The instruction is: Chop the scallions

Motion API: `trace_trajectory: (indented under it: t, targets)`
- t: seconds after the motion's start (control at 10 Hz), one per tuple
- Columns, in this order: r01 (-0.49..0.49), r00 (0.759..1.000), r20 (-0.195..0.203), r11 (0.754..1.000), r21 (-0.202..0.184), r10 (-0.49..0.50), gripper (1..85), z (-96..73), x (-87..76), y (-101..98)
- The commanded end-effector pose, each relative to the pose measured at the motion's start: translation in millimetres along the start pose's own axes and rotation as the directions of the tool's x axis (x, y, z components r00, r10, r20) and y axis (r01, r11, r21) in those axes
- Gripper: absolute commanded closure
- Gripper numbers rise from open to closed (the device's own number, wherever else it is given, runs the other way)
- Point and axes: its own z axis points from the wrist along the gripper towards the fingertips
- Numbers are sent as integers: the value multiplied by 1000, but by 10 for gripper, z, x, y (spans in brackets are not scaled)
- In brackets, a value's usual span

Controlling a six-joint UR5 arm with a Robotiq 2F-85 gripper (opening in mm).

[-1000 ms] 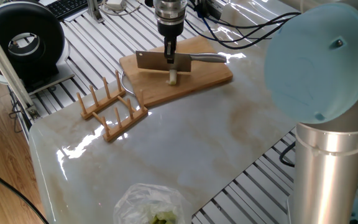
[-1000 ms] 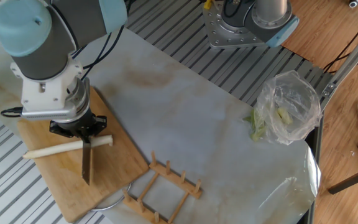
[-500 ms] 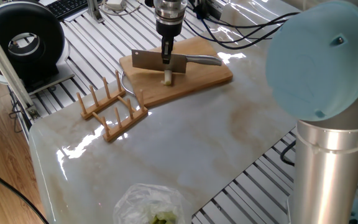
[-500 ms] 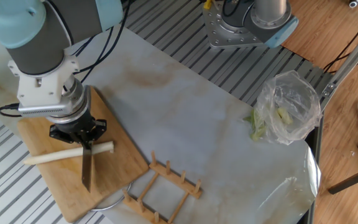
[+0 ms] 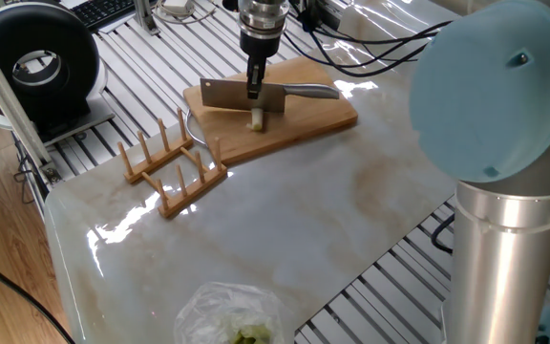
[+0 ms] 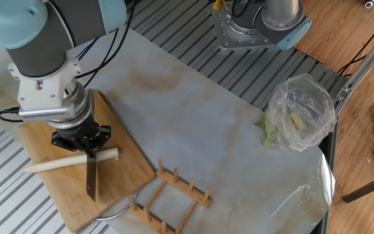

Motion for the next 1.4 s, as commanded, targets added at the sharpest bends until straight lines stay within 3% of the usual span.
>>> trace_trajectory:
  t: [0.0, 0.4, 0.6, 0.9, 1.1, 1.3]
  targets:
    - [5, 1000, -8, 1000, 0, -5, 843, -26, 42, -39]
    - [4, 996, -88, 1000, 17, -3, 843, 2, 143, -31]
    - [-2, 993, -118, 1000, 6, 2, 843, -22, 163, 24]
    - [-3, 984, -177, 1000, 29, 8, 843, -30, 205, 21]
    - [-8, 984, -179, 999, 39, 14, 843, 58, 185, 28]
    - [11, 981, -194, 1000, 24, -6, 843, -86, 234, 16]
